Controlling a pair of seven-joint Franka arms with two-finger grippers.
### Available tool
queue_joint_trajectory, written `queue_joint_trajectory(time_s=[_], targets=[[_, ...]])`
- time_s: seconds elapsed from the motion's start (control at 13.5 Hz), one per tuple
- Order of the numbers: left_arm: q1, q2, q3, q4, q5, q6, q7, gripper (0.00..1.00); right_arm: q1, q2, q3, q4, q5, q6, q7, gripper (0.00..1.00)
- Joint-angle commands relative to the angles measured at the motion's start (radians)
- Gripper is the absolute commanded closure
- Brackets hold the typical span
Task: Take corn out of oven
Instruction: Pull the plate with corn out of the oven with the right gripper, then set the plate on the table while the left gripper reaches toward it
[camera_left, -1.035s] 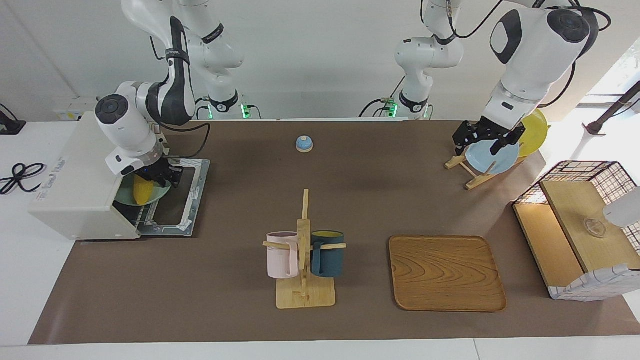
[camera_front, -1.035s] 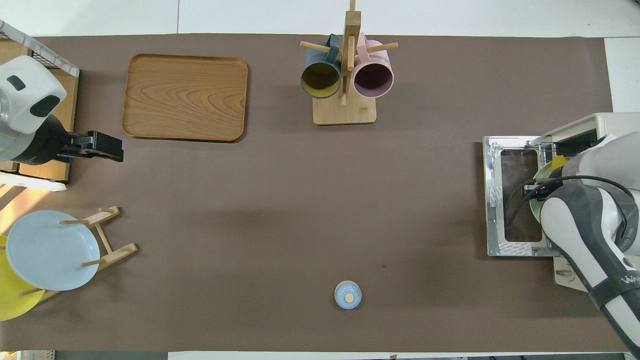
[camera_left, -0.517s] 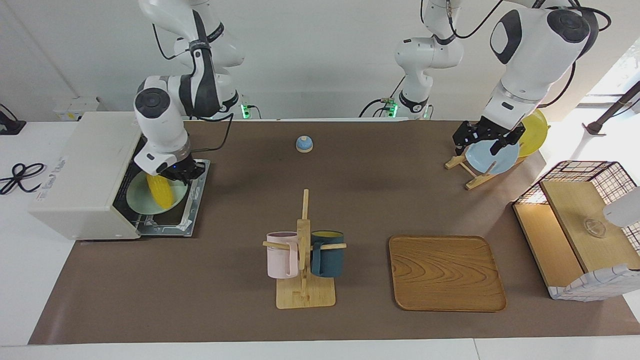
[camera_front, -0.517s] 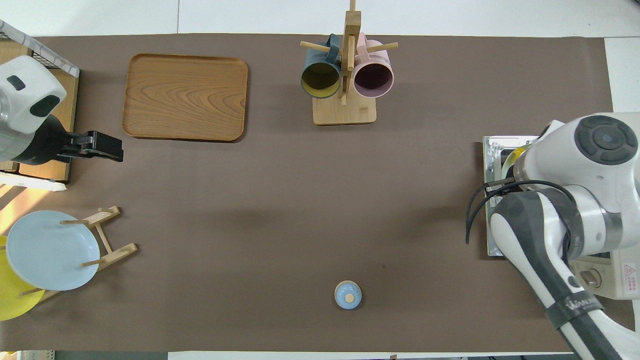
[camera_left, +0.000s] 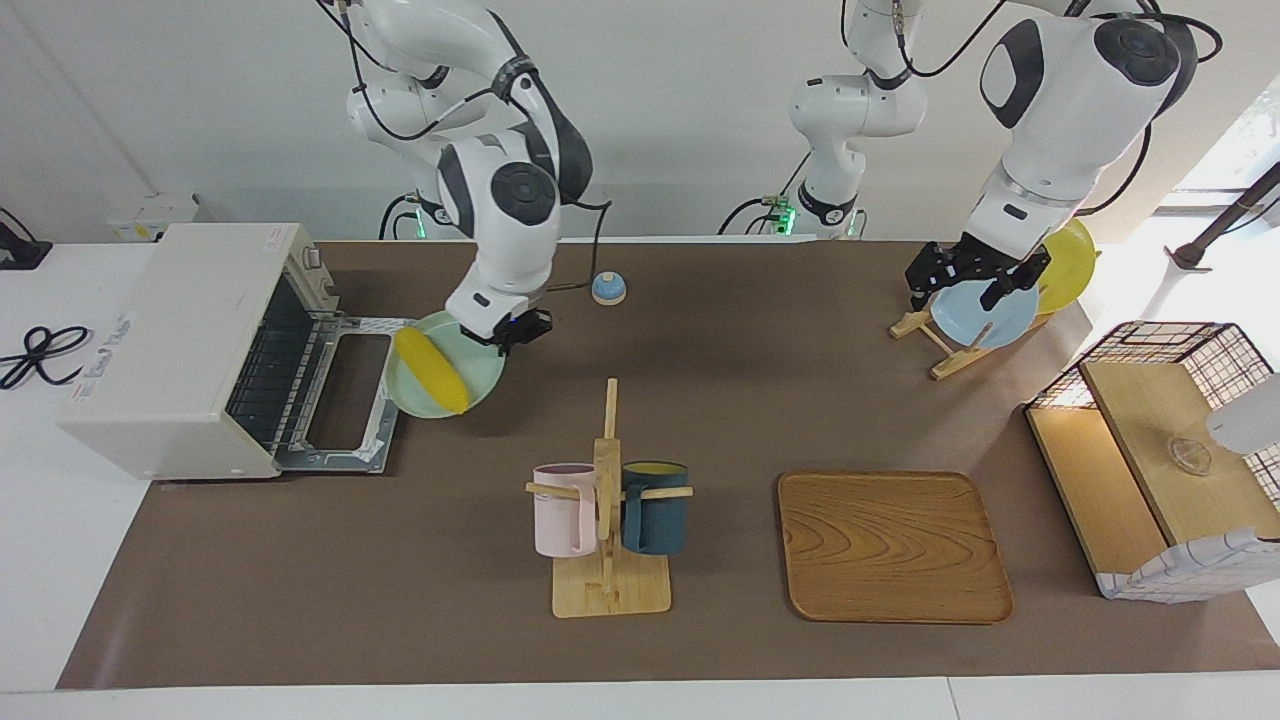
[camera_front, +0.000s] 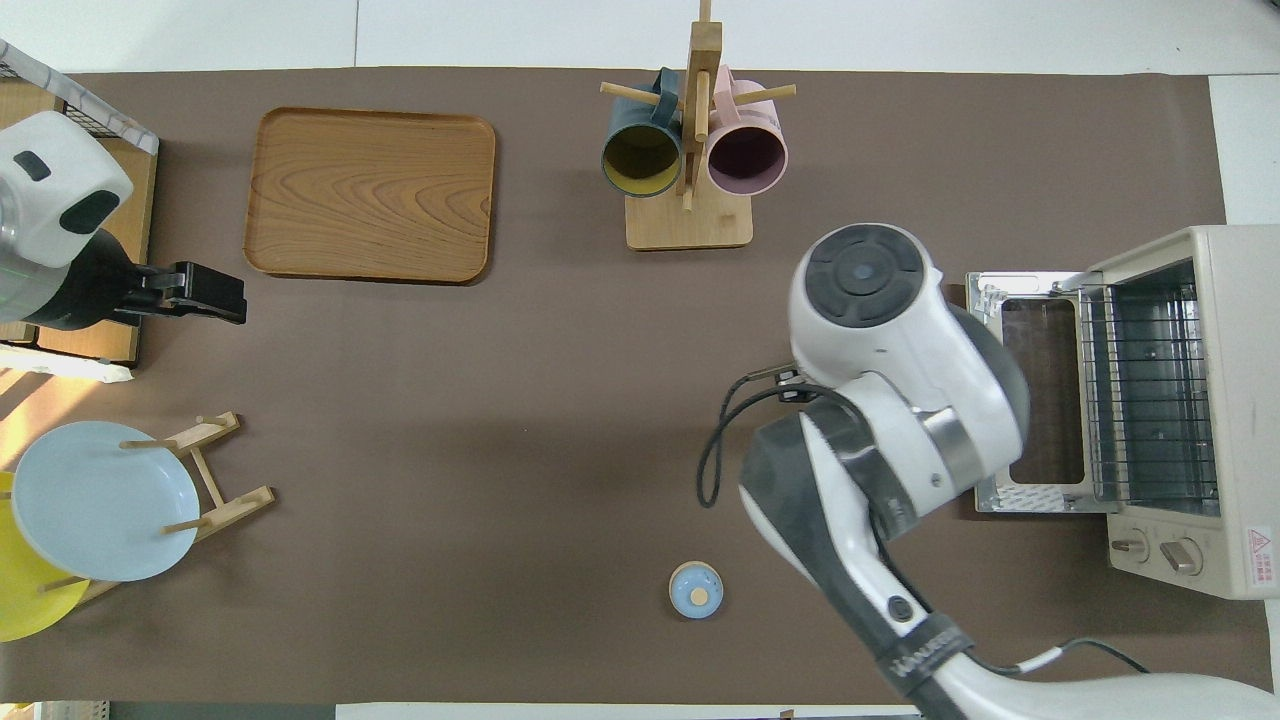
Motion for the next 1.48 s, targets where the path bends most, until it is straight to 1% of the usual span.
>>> queue_joint_trajectory(time_s=[0.0, 0.07, 0.15, 0.22, 0.52, 0.59, 0.67, 0.74, 0.81, 0.89, 1.03, 1.11, 1.18, 1.33, 1.4], targets=[[0.008, -0.020, -0.003, -0.017, -0.008, 0.005, 0.010, 0.00, 0.122, 0.223, -0.002, 0.252, -0.011, -0.064, 0.221, 1.00], [0.008, -0.020, -0.003, -0.017, -0.008, 0.006, 0.010, 0.00, 0.134, 0.251, 0.000, 0.260, 0.000, -0.032, 0.265, 1.00], [0.008, -0.020, -0.003, -0.017, -0.008, 0.006, 0.010, 0.00, 0.159, 0.268, 0.010, 0.260, 0.032, 0.028, 0.300, 1.00], [0.008, -0.020, -0.003, -0.017, -0.010, 0.008, 0.010, 0.00, 0.176, 0.274, 0.012, 0.245, 0.061, 0.098, 0.331, 1.00], [0.009, -0.020, -0.003, -0.017, -0.010, 0.016, 0.010, 0.00, 0.180, 0.274, 0.012, 0.189, 0.191, 0.237, 0.389, 1.00], [0.009, -0.020, -0.003, -0.017, -0.010, 0.016, 0.008, 0.00, 0.174, 0.274, 0.012, 0.189, 0.210, 0.248, 0.394, 0.95], [0.008, -0.020, -0.003, -0.017, -0.010, 0.017, 0.007, 0.00, 0.173, 0.274, 0.012, 0.195, 0.213, 0.249, 0.394, 0.81], [0.008, -0.020, -0.003, -0.017, -0.010, 0.020, 0.007, 0.00, 0.176, 0.274, 0.012, 0.202, 0.213, 0.253, 0.394, 0.64], [0.008, -0.020, -0.003, -0.017, -0.010, 0.025, 0.002, 0.00, 0.176, 0.274, 0.012, 0.214, 0.206, 0.254, 0.389, 0.49], [0.006, -0.020, -0.003, -0.017, -0.010, 0.026, 0.001, 0.00, 0.179, 0.274, 0.010, 0.234, 0.198, 0.250, 0.385, 0.49], [0.000, -0.019, -0.005, -0.017, -0.010, 0.032, 0.001, 0.00, 0.159, 0.259, 0.007, 0.238, 0.169, 0.217, 0.373, 0.49], [-0.003, -0.019, -0.005, -0.017, -0.010, 0.042, 0.001, 0.00, 0.133, 0.241, 0.003, 0.237, 0.138, 0.176, 0.334, 0.51], [-0.011, -0.020, -0.006, -0.025, -0.010, 0.055, -0.001, 0.00, 0.109, 0.218, 0.003, 0.232, 0.108, 0.130, 0.290, 0.58], [-0.055, -0.023, -0.008, -0.059, -0.010, 0.098, -0.024, 0.00, 0.046, 0.170, 0.001, 0.190, 0.052, 0.066, 0.259, 0.84], [-0.078, -0.023, -0.009, -0.069, -0.010, 0.115, -0.056, 0.00, 0.004, 0.135, 0.001, 0.139, 0.032, 0.067, 0.247, 0.95]])
